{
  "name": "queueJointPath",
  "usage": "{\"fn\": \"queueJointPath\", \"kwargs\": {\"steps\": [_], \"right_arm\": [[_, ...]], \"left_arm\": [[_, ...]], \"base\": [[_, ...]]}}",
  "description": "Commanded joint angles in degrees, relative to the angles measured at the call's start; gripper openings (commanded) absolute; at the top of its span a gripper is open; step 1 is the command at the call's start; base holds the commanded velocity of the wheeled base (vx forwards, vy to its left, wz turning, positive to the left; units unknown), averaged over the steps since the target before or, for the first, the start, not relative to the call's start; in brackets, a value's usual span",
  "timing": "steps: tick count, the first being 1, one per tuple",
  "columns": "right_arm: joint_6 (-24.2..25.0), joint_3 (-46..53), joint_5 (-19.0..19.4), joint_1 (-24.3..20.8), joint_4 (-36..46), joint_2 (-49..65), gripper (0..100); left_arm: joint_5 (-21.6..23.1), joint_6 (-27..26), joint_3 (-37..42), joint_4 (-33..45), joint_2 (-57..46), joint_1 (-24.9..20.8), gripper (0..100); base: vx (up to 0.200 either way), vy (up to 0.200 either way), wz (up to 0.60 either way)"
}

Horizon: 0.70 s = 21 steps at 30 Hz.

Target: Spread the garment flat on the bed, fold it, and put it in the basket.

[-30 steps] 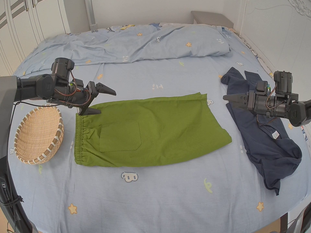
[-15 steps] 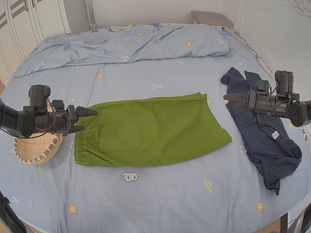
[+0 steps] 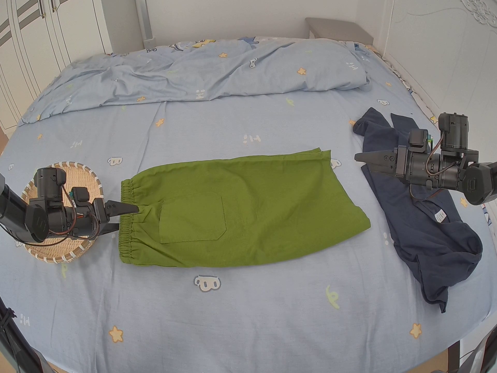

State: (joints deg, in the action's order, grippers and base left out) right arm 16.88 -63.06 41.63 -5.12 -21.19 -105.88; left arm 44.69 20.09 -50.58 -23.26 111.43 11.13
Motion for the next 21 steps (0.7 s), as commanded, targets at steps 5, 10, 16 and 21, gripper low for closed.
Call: {"fn": "queueJointPath", "kwargs": {"steps": [5,10,16,21], "right_arm": [[0.0,0.0,0.0,-0.1,-0.1,-0.2,100],[0.0,0.0,0.0,-0.1,-0.2,-0.2,100],[0.0,0.0,0.0,-0.1,-0.1,-0.2,100],[0.0,0.0,0.0,-0.1,-0.1,-0.2,100]], "left_arm": [[-0.6,-1.5,0.2,0.0,2.8,-1.7,100],[-2.6,-4.7,1.1,0.0,2.6,-2.9,100],[-3.8,-6.1,1.7,-0.1,2.3,-3.0,100],[-4.7,-9.6,2.2,0.0,2.7,-2.9,100]], "base": [[0.0,0.0,0.0],[0.0,0.0,0.0],[0.0,0.0,0.0],[0.0,0.0,0.0]]}}
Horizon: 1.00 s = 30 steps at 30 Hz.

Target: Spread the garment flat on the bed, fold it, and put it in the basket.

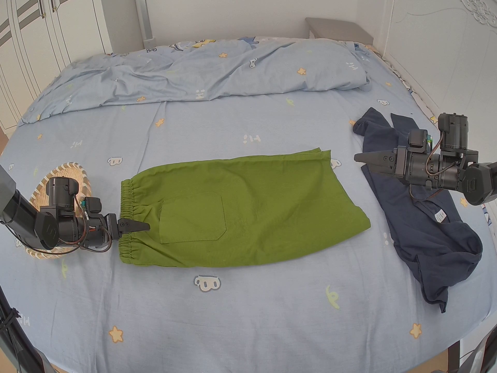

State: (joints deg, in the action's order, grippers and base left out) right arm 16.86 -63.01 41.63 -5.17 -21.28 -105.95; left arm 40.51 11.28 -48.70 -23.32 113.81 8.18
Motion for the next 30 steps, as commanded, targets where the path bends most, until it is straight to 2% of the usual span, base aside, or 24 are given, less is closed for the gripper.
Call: {"fn": "queueJointPath", "kwargs": {"steps": [1,9,17,23,26,30], "right_arm": [[0.0,0.0,0.0,0.0,0.0,-0.1,100],[0.0,0.0,0.0,-0.1,0.0,-0.2,100],[0.0,0.0,0.0,-0.1,0.0,-0.2,100],[0.1,-0.3,0.0,0.0,0.0,-0.3,100],[0.4,-1.0,0.0,0.1,0.6,-0.4,100],[0.1,-2.8,-0.3,0.6,2.7,-1.5,100]], "left_arm": [[-0.9,-0.8,0.3,0.0,0.4,0.1,100],[-1.7,-0.6,-0.2,0.0,0.0,0.8,100],[-1.2,0.3,-1.0,-0.7,4.6,-1.9,100],[0.0,7.9,-2.6,-5.9,8.1,-2.5,100],[3.7,12.0,-2.5,-9.5,8.1,-2.0,100],[6.1,14.1,-2.5,-10.6,7.9,-1.7,100]], "base": [[0.0,0.0,0.0],[0.0,0.0,0.0],[0.0,0.0,0.0],[0.0,0.0,0.0],[0.0,0.0,0.0],[0.0,0.0,0.0]]}}
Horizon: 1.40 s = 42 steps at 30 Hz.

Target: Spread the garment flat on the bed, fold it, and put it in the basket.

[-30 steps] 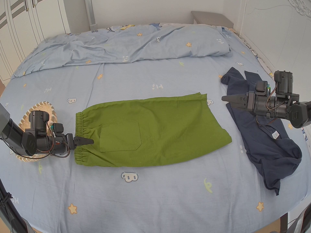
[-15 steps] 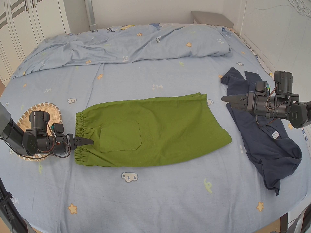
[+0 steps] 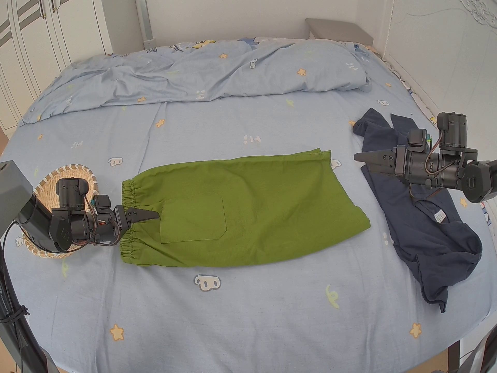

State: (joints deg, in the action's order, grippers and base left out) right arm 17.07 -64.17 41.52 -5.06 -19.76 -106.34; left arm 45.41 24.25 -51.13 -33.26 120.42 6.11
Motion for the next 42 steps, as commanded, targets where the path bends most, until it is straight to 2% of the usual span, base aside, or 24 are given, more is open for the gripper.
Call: {"fn": "queueJointPath", "kwargs": {"steps": [1,2,3,4,5,7,9,21,32,42], "right_arm": [[-0.4,-3.3,-0.3,0.8,3.3,-2.4,100],[-0.9,-5.9,-0.4,1.0,7.2,-3.7,100],[-1.9,-7.8,-0.5,1.2,10.3,-4.5,100],[-1.9,-7.8,-0.5,1.2,10.3,-4.5,100],[-5.3,-11.0,-0.5,2.1,16.0,-6.2,100],[-9.5,-13.5,-1.1,2.8,20.6,-8.6,100],[-11.0,-15.6,-2.7,3.2,22.9,-10.8,100],[-11.4,-19.0,-2.8,2.9,23.6,-18.4,100],[-11.4,-20.4,-2.7,0.3,23.5,-23.7,100],[-10.1,-21.5,1.0,-1.8,23.6,-24.6,100]], "left_arm": [[2.0,1.3,0.2,-0.8,1.0,0.5,100],[2.7,1.4,0.2,-0.9,0.9,0.5,100],[2.8,1.5,0.3,-0.9,0.9,0.5,0],[2.8,1.5,0.3,-0.9,0.9,0.5,0],[2.8,1.5,0.4,-0.9,0.6,0.6,0],[2.8,1.6,0.5,-0.8,-0.1,0.7,0],[2.9,1.6,0.6,-0.6,-0.8,1.1,0],[6.6,3.1,1.6,-0.8,-4.2,2.4,0],[6.7,3.1,1.5,-0.8,-4.1,2.4,0],[6.7,3.1,1.6,-0.8,-4.1,2.2,0]], "base": [[0.0,0.0,0.0],[0.0,0.0,0.0],[0.0,0.0,0.0],[0.0,0.0,0.0],[0.0,0.0,0.0],[0.0,0.0,0.0],[0.0,0.0,0.0],[0.0,0.0,0.0],[0.0,0.0,0.0],[0.0,0.0,0.0]]}}
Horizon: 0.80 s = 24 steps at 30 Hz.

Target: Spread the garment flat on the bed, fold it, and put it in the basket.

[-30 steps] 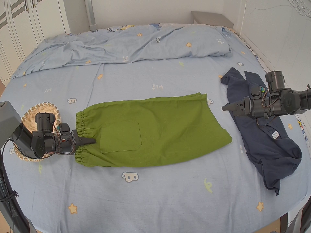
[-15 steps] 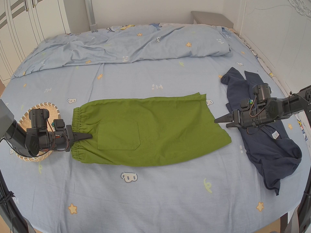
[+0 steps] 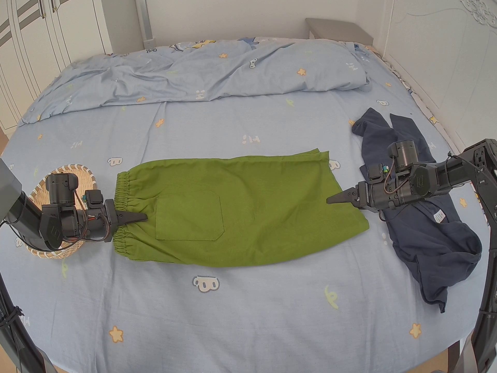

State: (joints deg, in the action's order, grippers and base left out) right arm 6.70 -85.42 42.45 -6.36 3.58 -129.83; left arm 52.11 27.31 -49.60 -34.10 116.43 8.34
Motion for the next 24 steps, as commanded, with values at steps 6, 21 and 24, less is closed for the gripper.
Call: {"fn": "queueJointPath", "kwargs": {"steps": [6,21,24], "right_arm": [[2.7,-1.1,1.3,-1.0,0.1,-1.8,100],[8.1,-4.0,10.9,3.2,0.3,-2.8,0],[8.1,-4.1,10.8,3.3,0.3,-2.9,0]], "left_arm": [[0.0,0.0,0.0,0.0,-0.1,-0.1,0],[0.0,-0.1,-0.1,-0.1,0.4,0.0,0],[0.1,0.1,-0.5,0.4,0.4,0.0,0]], "base": [[0.0,0.0,0.0],[0.0,0.0,0.0],[0.0,0.0,0.0]]}}
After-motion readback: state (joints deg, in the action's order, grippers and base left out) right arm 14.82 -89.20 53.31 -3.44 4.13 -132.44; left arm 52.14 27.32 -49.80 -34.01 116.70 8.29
